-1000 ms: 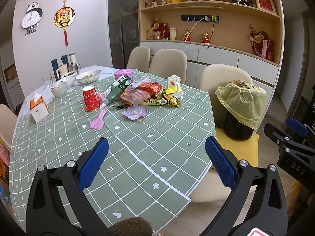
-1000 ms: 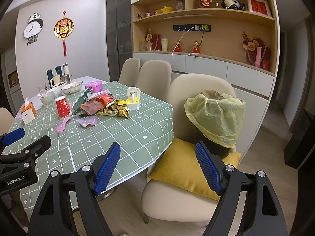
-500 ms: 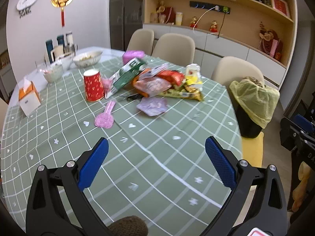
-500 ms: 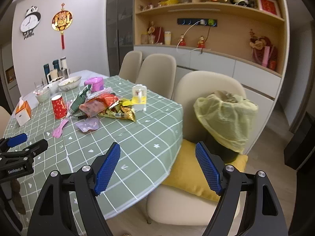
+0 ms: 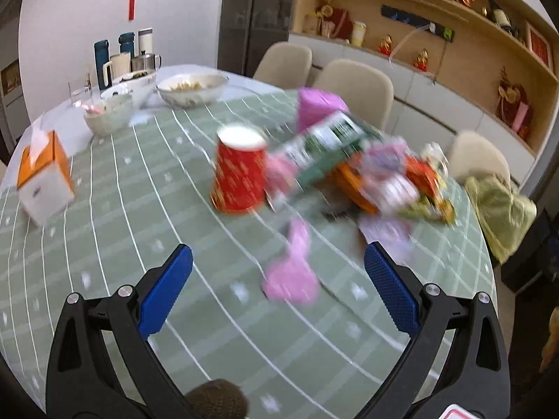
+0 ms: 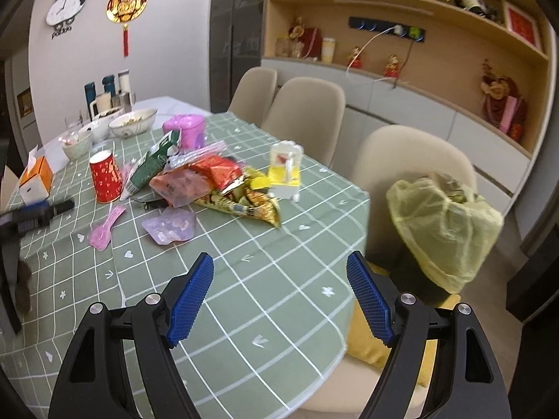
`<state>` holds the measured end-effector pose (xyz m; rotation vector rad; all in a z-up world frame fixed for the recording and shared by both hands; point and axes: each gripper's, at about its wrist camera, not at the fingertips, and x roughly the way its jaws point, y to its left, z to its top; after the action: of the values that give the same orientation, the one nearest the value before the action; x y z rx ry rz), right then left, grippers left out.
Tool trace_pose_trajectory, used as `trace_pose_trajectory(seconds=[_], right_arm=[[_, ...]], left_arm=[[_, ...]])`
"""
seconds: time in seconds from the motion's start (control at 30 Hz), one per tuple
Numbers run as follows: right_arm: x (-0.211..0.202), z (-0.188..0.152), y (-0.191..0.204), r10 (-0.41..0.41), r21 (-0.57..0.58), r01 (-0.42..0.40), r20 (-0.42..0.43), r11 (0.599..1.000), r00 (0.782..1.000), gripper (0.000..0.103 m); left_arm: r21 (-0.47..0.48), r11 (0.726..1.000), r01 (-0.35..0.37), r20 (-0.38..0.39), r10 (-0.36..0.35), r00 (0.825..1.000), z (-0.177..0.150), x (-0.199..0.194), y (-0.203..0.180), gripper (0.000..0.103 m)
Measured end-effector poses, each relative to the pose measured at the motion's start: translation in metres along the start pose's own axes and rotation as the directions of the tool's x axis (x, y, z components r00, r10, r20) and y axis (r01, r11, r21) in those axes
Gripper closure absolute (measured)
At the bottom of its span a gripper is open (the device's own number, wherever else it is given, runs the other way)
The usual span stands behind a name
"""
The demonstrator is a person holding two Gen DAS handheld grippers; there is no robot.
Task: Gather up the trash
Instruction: 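Grasp the red paper cup with the left gripper while the right gripper approaches the pink spoon, then grasp the pink plastic spoon with the right gripper and lift it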
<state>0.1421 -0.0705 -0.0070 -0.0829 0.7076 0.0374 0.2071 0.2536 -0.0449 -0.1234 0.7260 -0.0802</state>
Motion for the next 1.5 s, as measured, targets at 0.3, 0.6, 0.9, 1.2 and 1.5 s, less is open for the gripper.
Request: trace_pose_trajectory(seconds=[0.3, 0.6, 0.9, 1.2, 1.5], right_arm=[[0.053, 0.014, 0.039, 0.094, -0.001, -0.095, -0.102, 0.995, 0.99, 0.028], [0.093, 0.006, 0.147, 0.257, -0.08, -0.273, -0.167, 0.959, 0.952, 0.028], [0.114, 0.013, 0.236, 0.368, -0.271, -0.406, -0.183, 0.873, 0.912, 0.042], [0.134, 0.022, 0.242, 0.381, -0.285, -0.45, -0.266, 0.846, 0.885, 0.067], [0.074, 0.051, 0.156, 0.397, -0.224, -0.415, -0.121, 0.882, 0.91, 0.067]], left_arm=[[-0.009, 1.0, 0.009, 0.004, -0.009, 1.0, 0.069, 0.071, 0.033, 0.02], [-0.037, 0.999, 0.03, -0.092, -0.034, 0.995, 0.077, 0.09, 0.045, 0.05], [-0.186, 0.983, -0.013, -0.034, 0.007, 0.999, 0.067, 0.024, 0.094, 0.05], [-0.284, 0.959, -0.022, -0.017, 0.018, 1.0, 0.046, -0.016, 0.109, 0.049], [-0.254, 0.966, 0.049, -0.002, -0.051, 0.999, 0.027, -0.047, 0.055, 0.05]])
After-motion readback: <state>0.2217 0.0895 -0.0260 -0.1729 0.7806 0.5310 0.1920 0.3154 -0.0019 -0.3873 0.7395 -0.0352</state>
